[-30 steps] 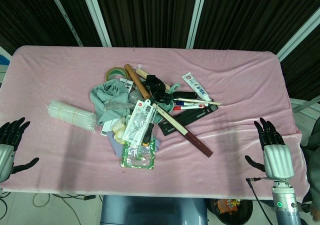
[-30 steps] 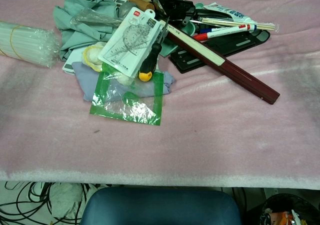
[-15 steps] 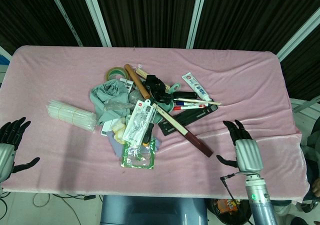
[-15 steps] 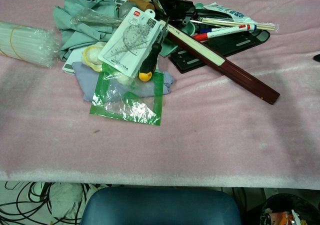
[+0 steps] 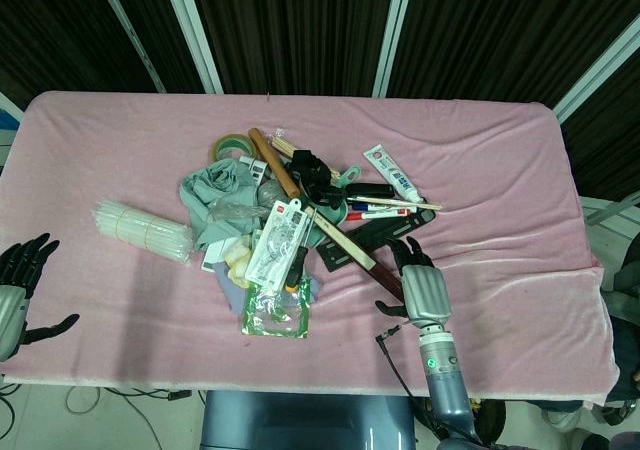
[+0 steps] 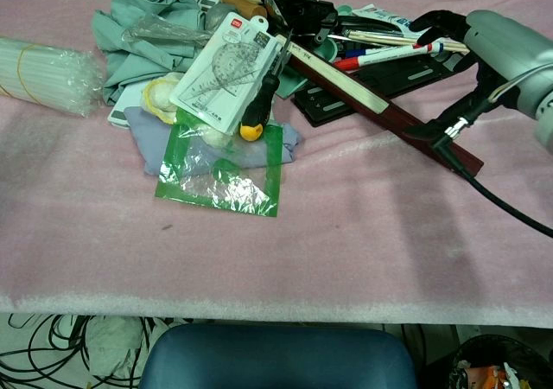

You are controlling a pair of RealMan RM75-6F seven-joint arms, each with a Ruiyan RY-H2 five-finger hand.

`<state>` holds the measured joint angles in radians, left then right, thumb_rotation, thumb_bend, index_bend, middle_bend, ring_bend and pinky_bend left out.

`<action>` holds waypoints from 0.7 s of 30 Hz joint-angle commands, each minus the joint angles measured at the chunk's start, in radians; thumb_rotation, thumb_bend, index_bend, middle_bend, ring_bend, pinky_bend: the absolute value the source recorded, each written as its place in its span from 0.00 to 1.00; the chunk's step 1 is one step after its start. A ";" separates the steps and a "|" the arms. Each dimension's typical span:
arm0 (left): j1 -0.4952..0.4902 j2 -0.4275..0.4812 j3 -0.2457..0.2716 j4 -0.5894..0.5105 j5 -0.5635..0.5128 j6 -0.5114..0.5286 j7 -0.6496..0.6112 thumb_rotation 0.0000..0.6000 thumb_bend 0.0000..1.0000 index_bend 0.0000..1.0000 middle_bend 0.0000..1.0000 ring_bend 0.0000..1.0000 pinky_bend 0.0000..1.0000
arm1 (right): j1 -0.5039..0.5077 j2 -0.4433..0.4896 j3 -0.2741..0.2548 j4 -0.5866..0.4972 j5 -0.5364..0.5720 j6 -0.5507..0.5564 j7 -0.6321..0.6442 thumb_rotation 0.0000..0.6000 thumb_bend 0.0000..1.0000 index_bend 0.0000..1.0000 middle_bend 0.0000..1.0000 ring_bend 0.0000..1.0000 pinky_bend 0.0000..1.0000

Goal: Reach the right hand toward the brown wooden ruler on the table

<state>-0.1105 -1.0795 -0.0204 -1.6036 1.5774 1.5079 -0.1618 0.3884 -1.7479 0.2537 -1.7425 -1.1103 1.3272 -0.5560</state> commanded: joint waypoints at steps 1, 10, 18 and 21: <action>-0.002 0.002 0.000 -0.002 -0.002 -0.004 -0.005 1.00 0.00 0.00 0.00 0.00 0.00 | 0.025 -0.038 0.024 0.047 0.043 -0.014 -0.012 1.00 0.09 0.13 0.17 0.07 0.22; -0.004 0.008 -0.002 -0.007 -0.012 -0.012 -0.017 1.00 0.00 0.00 0.00 0.00 0.00 | 0.078 -0.118 0.049 0.179 0.124 -0.053 -0.027 1.00 0.09 0.14 0.18 0.07 0.22; -0.005 0.010 -0.002 -0.010 -0.015 -0.018 -0.019 1.00 0.00 0.00 0.00 0.00 0.00 | 0.100 -0.149 0.058 0.252 0.183 -0.074 -0.033 1.00 0.15 0.23 0.22 0.10 0.22; -0.005 0.010 -0.002 -0.012 -0.017 -0.019 -0.019 1.00 0.00 0.00 0.00 0.00 0.00 | 0.105 -0.153 0.062 0.274 0.200 -0.081 -0.030 1.00 0.30 0.32 0.30 0.17 0.23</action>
<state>-0.1159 -1.0695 -0.0229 -1.6152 1.5602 1.4890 -0.1806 0.4913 -1.8990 0.3140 -1.4730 -0.9138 1.2490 -0.5870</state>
